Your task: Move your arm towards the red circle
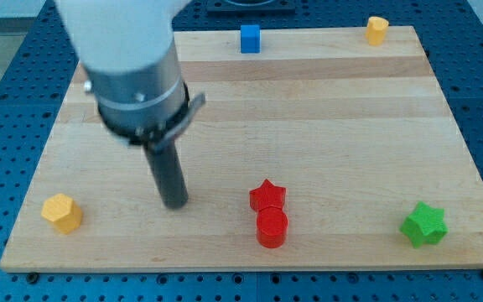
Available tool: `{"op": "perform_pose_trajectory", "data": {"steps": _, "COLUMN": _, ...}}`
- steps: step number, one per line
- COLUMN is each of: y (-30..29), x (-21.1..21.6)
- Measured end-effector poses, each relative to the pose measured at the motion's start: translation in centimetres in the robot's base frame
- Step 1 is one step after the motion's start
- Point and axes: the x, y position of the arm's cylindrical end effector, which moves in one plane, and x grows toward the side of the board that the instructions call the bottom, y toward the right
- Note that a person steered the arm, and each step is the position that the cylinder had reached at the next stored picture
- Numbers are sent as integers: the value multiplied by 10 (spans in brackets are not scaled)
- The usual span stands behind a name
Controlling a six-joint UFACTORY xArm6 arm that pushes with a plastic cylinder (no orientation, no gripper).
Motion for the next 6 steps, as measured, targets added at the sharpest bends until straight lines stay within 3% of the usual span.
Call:
{"op": "perform_pose_trajectory", "data": {"steps": 1, "y": 19, "x": 56}}
{"op": "perform_pose_trajectory", "data": {"steps": 3, "y": 67, "x": 57}}
{"op": "perform_pose_trajectory", "data": {"steps": 4, "y": 143, "x": 57}}
{"op": "perform_pose_trajectory", "data": {"steps": 6, "y": 161, "x": 57}}
